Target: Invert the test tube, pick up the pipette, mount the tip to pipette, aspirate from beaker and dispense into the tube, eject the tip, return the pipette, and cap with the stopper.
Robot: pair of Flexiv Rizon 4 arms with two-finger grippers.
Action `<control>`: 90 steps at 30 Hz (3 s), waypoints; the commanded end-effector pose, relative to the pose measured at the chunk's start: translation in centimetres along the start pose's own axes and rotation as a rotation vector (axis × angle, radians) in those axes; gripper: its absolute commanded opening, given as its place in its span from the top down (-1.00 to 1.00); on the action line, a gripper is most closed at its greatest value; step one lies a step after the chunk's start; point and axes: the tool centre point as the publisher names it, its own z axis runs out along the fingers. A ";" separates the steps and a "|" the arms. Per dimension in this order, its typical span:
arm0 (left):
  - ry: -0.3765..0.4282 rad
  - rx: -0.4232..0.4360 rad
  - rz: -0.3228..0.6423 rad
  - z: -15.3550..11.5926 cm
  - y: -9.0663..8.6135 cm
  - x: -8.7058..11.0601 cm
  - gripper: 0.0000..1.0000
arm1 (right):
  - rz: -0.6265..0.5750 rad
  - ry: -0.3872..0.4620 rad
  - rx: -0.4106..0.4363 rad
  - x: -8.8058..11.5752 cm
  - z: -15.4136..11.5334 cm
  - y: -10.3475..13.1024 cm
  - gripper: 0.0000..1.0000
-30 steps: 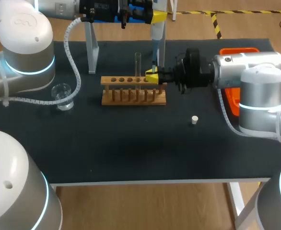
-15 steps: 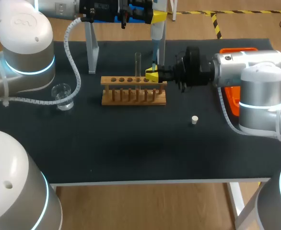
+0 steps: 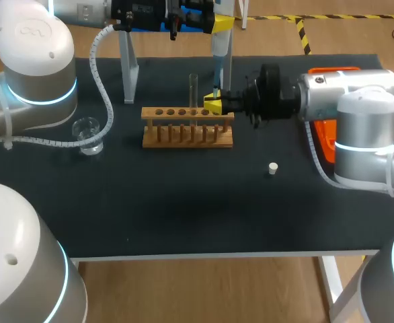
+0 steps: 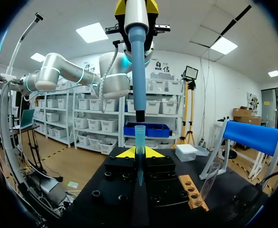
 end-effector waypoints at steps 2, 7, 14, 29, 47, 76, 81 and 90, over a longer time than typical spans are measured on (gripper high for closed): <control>0.003 -0.001 0.000 -0.1 0.0 0.0 1.00 | 0.000 0.004 0.000 -0.2 0.1 0.1 1.00; 0.003 -0.001 0.000 -0.1 0.0 0.0 1.00 | 0.000 0.006 0.000 -0.3 0.1 0.1 1.00; 0.003 -0.001 0.000 -0.1 0.0 0.0 1.00 | 0.000 0.006 -0.001 -0.3 0.2 0.1 1.00; 0.003 -0.001 0.000 -0.1 0.0 0.0 1.00 | -0.004 0.005 -0.005 -0.4 0.2 0.2 1.00; 0.003 -0.001 0.000 -0.1 0.0 0.0 1.00 | -0.008 0.001 -0.006 -0.4 -0.1 0.3 1.00; 0.003 -0.001 0.000 -0.1 0.0 0.0 1.00 | -0.025 0.014 0.002 -0.2 0.2 0.8 1.00; 0.003 -0.001 0.000 -0.1 0.0 0.0 1.00 | -0.029 0.018 0.001 0.0 0.2 0.8 1.00; 0.003 -0.001 0.000 -0.1 0.0 0.0 1.00 | -0.033 0.022 -0.006 0.1 0.3 1.0 1.00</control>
